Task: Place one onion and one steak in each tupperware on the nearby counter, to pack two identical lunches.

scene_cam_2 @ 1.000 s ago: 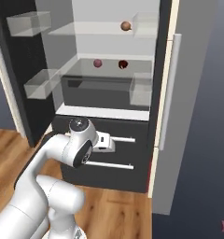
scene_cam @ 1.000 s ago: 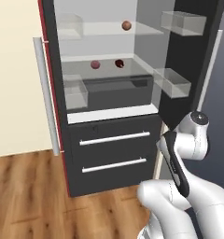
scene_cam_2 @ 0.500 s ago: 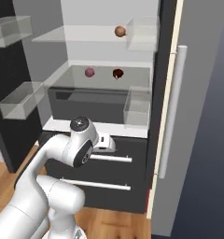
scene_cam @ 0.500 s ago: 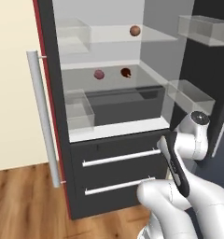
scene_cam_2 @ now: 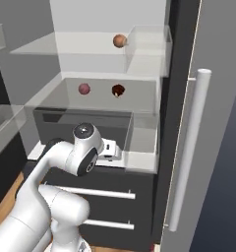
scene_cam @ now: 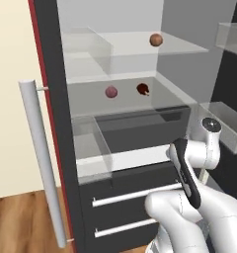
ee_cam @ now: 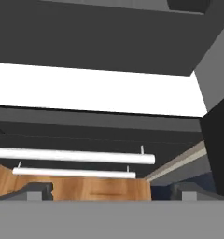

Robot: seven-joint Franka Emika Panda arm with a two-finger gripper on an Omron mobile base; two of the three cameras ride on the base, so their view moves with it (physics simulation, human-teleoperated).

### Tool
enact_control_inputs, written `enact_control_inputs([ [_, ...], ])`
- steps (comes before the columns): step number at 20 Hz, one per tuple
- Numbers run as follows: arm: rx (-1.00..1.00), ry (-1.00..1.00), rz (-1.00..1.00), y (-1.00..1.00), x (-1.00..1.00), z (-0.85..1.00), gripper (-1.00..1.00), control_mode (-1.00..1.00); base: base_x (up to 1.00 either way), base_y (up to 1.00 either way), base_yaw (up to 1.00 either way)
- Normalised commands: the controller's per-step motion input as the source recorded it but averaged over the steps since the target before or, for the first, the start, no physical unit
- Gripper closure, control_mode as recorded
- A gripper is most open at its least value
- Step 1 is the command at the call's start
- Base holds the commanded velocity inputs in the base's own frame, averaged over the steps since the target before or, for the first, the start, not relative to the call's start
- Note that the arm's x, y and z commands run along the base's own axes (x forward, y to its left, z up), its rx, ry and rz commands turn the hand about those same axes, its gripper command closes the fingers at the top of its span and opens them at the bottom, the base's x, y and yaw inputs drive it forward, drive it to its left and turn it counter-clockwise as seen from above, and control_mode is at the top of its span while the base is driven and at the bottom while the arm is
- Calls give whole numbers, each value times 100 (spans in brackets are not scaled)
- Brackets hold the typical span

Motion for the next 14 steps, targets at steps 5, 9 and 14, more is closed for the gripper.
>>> enact_control_inputs([
  [5, 0, 0, 0, 0, 0, 0, -100, 100, 69, 13, -5],
  [9, 0, 0, 0, 0, 0, 0, -100, 100, 74, 15, -6],
  [14, 0, 0, 0, 0, 0, 0, -100, 100, 78, 17, -5],
])
